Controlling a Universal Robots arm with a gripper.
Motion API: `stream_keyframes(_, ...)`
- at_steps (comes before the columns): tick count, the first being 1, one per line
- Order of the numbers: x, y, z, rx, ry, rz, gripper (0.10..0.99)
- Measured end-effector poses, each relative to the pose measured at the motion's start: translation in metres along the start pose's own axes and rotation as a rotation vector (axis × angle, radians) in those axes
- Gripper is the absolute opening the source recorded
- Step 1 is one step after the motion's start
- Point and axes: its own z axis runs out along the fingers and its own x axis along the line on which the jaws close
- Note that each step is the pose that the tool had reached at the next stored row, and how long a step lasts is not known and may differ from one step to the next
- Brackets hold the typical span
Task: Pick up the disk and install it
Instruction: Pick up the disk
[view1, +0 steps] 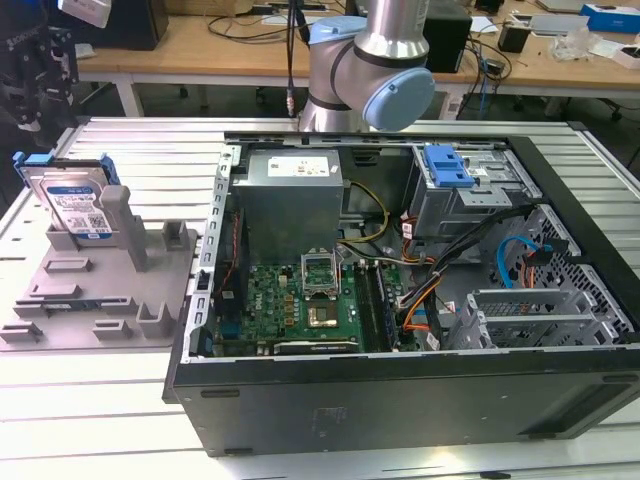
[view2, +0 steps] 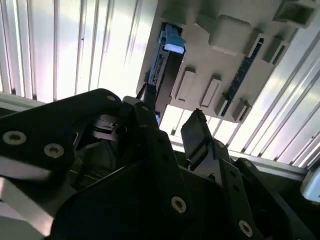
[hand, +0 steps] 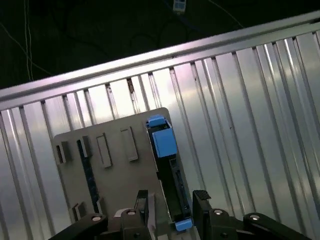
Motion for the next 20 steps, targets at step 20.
stream_keyframes(20,-0.0084,0.0102,0.0029,0.039,0.0161,-0.166,0.482)
